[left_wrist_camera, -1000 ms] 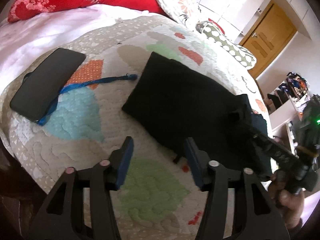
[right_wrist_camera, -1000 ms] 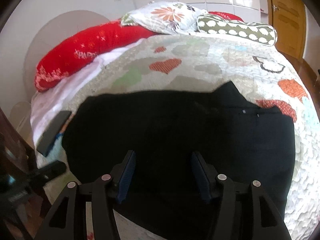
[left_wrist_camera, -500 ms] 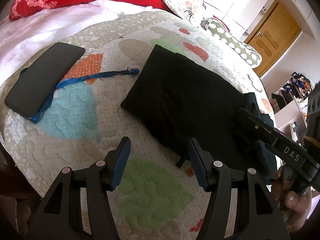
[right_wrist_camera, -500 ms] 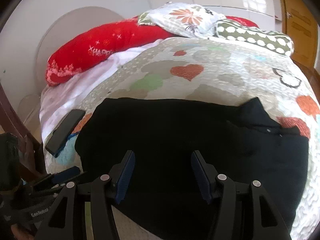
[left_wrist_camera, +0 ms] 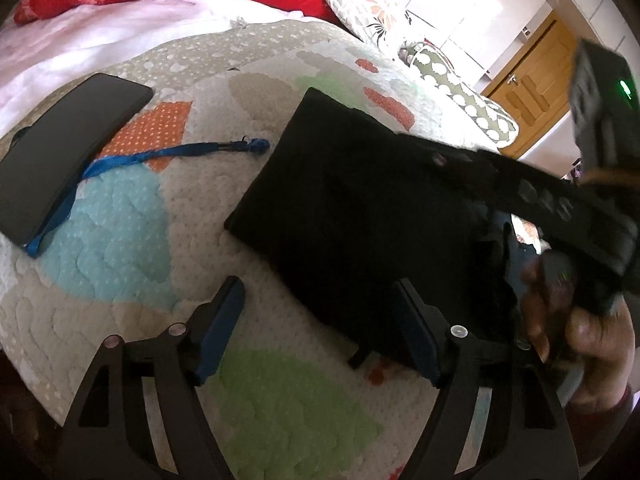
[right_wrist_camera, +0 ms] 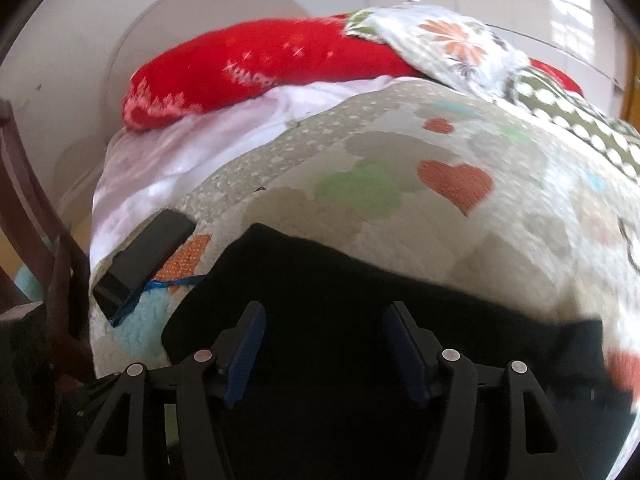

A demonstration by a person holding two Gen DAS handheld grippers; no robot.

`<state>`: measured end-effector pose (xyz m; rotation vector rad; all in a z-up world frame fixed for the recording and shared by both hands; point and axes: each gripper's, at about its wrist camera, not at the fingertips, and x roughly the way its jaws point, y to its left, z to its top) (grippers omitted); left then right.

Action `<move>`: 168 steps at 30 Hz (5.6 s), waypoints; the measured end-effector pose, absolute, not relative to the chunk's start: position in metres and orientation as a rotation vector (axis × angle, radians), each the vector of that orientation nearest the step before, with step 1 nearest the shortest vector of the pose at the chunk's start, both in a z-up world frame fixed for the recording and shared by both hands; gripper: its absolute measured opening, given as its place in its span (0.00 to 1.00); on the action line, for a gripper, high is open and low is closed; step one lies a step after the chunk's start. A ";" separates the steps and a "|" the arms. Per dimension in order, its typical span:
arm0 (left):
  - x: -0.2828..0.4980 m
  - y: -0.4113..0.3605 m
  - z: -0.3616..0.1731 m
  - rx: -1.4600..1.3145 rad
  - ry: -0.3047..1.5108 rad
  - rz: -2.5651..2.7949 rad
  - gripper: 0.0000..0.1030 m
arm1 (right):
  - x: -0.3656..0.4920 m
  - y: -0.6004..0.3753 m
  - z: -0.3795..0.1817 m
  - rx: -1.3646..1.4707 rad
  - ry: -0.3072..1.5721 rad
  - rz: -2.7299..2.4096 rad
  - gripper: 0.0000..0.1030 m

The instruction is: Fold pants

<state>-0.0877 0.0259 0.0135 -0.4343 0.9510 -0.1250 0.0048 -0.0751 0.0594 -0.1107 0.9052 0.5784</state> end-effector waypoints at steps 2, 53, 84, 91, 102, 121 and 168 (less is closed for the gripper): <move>-0.085 0.028 0.014 -0.451 0.944 -0.136 0.80 | 0.017 -0.066 0.057 -0.126 0.910 0.597 0.60; -0.141 -0.142 0.088 0.036 0.685 -0.625 0.62 | -0.069 -0.345 0.038 0.695 0.905 0.453 0.77; -0.089 -0.142 0.059 0.011 0.839 -0.337 0.65 | -0.106 -0.338 0.038 0.474 0.836 0.237 0.20; -0.079 -0.128 0.064 -0.037 0.842 -0.304 0.65 | -0.117 -0.351 0.048 0.430 0.803 0.184 0.20; -0.063 -0.140 0.072 -0.002 0.823 -0.302 0.65 | -0.129 -0.373 0.085 0.432 0.708 0.106 0.48; -0.032 -0.172 0.045 0.020 0.862 -0.308 0.76 | -0.050 -0.328 0.046 0.251 0.838 0.137 0.36; -0.077 -0.172 0.052 0.075 0.819 -0.271 0.76 | -0.138 -0.301 0.045 0.177 0.868 0.194 0.36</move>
